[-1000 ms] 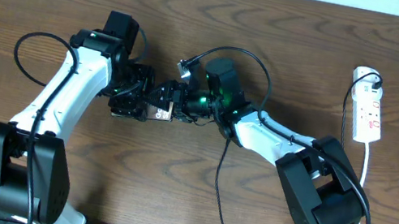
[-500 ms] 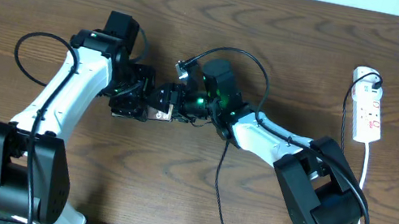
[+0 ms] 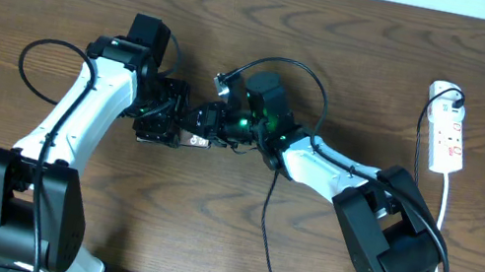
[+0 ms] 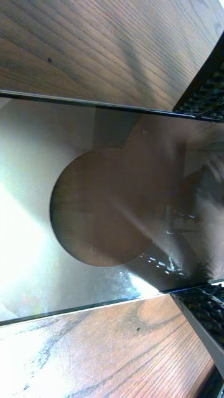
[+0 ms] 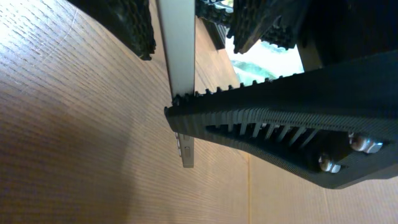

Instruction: Plug charger to phone and switch on socket

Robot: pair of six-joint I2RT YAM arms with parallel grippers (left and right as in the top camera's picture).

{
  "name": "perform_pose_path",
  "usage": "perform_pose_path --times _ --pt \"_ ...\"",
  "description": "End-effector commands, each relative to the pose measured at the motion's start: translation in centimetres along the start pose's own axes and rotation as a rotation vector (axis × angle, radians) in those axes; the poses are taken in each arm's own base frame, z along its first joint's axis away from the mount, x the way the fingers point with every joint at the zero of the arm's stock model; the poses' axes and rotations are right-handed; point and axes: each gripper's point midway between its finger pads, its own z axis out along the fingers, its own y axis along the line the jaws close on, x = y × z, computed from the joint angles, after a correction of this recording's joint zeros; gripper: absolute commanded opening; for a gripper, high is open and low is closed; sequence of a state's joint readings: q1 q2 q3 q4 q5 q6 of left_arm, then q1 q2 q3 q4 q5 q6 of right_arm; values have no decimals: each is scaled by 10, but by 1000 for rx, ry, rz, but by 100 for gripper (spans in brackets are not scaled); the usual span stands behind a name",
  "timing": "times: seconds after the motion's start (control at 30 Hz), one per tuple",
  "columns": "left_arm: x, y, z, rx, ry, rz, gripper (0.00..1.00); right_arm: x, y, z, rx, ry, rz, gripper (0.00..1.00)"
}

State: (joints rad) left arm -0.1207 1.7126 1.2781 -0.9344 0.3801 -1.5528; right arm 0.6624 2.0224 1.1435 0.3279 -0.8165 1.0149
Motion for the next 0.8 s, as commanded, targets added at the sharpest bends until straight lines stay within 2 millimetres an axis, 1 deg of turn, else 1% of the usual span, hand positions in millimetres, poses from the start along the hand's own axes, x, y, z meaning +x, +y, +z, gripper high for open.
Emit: perform_pose_path --times 0.0,0.13,0.27,0.5,0.77 --pt "10 -11 -18 60 17 9 7 3 4 3 -5 7 -14 38" --pt "10 -11 -18 60 17 9 7 4 4 4 -4 8 -15 38" --pt "10 -11 -18 60 17 9 7 4 4 4 -4 8 -15 32" --pt "11 -11 -18 60 17 10 7 4 4 4 -2 7 -16 30" --pt "11 -11 -18 60 17 10 8 4 4 6 4 1 -17 24"
